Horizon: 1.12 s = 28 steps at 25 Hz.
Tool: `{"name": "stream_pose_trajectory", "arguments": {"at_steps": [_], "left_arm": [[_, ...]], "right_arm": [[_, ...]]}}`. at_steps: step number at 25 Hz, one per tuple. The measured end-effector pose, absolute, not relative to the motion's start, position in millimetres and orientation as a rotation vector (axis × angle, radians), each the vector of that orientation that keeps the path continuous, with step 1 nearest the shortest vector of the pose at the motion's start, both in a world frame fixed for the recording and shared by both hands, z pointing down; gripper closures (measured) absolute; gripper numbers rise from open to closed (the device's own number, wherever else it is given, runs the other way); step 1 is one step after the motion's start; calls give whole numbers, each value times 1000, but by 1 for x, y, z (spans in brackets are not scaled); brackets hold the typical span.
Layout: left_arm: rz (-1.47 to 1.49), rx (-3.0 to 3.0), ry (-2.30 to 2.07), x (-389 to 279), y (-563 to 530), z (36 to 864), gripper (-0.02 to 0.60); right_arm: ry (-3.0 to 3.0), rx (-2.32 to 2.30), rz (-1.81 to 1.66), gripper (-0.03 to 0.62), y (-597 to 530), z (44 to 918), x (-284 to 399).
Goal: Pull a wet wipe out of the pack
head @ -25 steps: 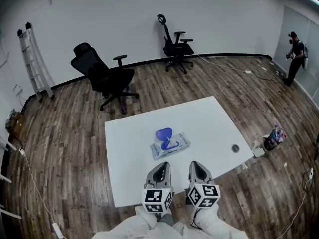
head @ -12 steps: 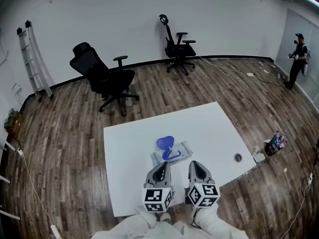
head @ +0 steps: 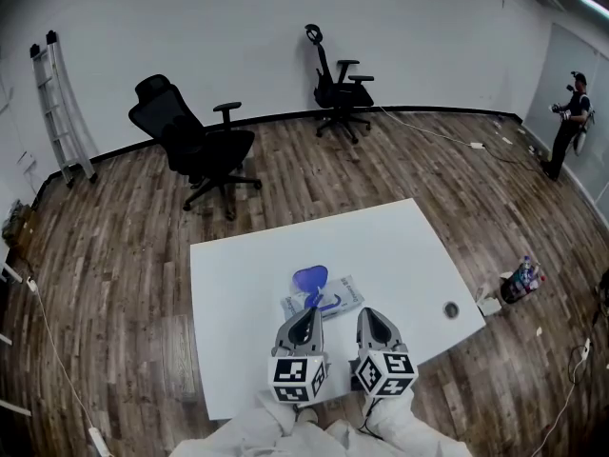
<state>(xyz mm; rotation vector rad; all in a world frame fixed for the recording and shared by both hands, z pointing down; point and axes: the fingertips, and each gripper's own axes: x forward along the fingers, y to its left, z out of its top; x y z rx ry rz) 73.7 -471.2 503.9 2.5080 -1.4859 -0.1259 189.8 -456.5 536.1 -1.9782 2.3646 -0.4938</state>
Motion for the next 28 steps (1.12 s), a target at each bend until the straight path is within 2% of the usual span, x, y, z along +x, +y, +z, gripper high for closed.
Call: {"name": "stream_pose_trajectory", "arguments": {"at_steps": [13,28], "left_arm": [[-61,2419,-1539,76,-464,522,583],[-17,2323,-1698,32,-449,535,583]], "right_arm": [[2465,-1909,-587,585,-461,555,186],[2593,-1755,-688,582,-498,596,152]]}}
